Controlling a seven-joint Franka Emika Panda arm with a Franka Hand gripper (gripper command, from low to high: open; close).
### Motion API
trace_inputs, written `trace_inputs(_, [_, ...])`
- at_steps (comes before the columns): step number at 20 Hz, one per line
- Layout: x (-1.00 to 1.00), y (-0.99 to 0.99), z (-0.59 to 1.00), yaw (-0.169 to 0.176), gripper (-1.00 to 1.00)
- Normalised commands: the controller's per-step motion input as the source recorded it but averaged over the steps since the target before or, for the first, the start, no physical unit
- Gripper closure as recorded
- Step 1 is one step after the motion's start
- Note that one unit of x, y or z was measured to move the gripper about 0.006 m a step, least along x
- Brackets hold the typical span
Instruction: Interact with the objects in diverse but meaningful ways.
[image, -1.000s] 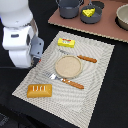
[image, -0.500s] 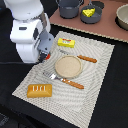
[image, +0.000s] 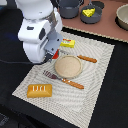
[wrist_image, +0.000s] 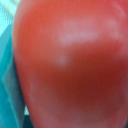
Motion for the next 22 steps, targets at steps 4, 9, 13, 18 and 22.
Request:
trace_inputs(4, [0.79,0.00,0.00,-0.100,1.00])
trace_inputs(9, [0.79,0.00,0.00,-0.097,1.00])
trace_inputs(13, [0.83,0.05,0.03,-0.075,1.00])
trace_inputs(18, [0.87,0.13,0.14,-0.057,1.00])
trace_inputs(22, [0.85,0.15,0.10,-0.055,-1.00])
